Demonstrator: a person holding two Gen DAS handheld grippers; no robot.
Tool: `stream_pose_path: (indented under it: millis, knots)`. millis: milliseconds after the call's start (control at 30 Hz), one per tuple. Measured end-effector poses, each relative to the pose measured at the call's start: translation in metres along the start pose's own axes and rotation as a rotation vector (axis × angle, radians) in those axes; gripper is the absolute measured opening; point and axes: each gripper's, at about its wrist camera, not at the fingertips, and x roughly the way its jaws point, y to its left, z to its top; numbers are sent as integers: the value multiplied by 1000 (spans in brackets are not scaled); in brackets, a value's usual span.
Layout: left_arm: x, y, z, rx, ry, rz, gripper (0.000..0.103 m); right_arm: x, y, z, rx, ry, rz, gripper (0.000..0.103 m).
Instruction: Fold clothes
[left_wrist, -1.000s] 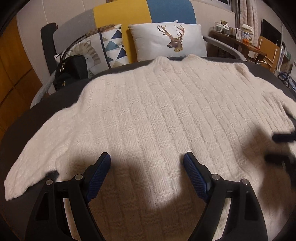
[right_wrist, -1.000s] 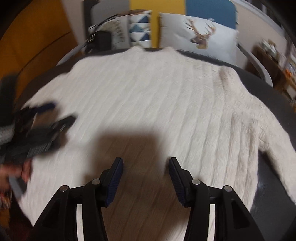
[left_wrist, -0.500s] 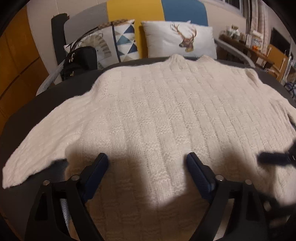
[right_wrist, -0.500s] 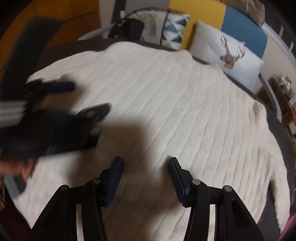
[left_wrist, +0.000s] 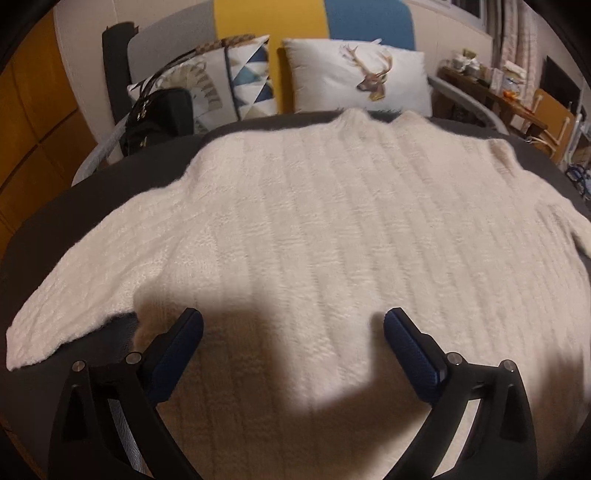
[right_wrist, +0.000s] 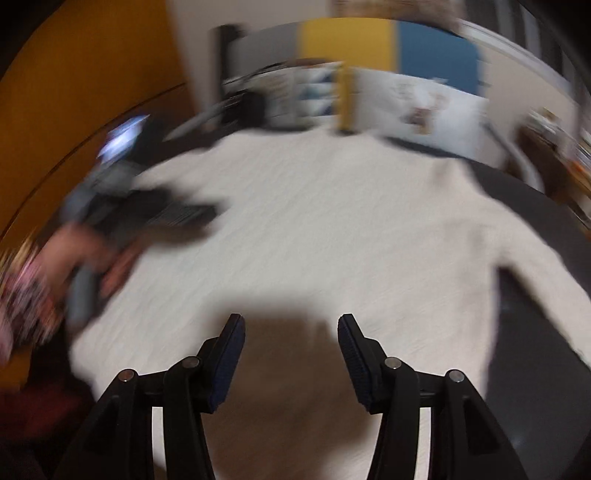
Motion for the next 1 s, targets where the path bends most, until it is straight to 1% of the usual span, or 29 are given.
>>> stream_pose_path:
  millis: [67,100,133,167,200,300,367,400,433,467,600,733,800,867,900,933,967,1000]
  knots:
    - [-5,-12,-8,71,-11,-9,100,16,-19,10,39,46,-51,53]
    - [-10,-18,-16,130,-33,14,100,25,-27,12,55,78,-78,53]
    - [-14,-24,-23,189,-55,37,100,31,-33,9,65,120,-105,53]
    - [-19,-30,-31,248,-78,60,100,35,-36,4,59,143,-120,53]
    - [-23,-33,-38,291,-98,75,100,32,-35,-4,30,125,-117,53]
    - [-33,-33,-58,336,-151,88,100,24,-35,-25,-18,94,-129,54]
    - [-40,-33,-71,366,-186,96,100,20,-41,-30,14,79,-118,55]
    - [-41,-33,-74,370,-194,104,100,22,-44,-29,19,73,-118,56]
    - [-38,-32,-70,359,-187,108,100,26,-45,-24,16,72,-125,58]
    - [-33,-31,-64,353,-179,98,103,29,-46,-20,14,71,-132,61]
    - [-11,-36,-41,337,-150,65,103,44,-48,-2,7,67,-159,68]
    - [7,-36,-21,305,-121,59,103,62,-57,17,23,36,-170,70]
    - [12,-35,-12,289,-104,61,103,65,-62,27,17,45,-160,70]
    - [6,-38,-9,306,-103,102,103,57,-68,34,53,66,-121,62]
    - [1,-41,-10,313,-116,119,103,44,-70,36,93,36,-87,54]
    - [-8,-44,-15,317,-151,132,103,36,-71,35,114,2,-56,53]
    - [-16,-47,-20,319,-184,123,103,25,-68,33,131,-32,-23,53]
    - [-24,-51,-25,318,-210,81,103,22,-61,32,128,-31,-3,53]
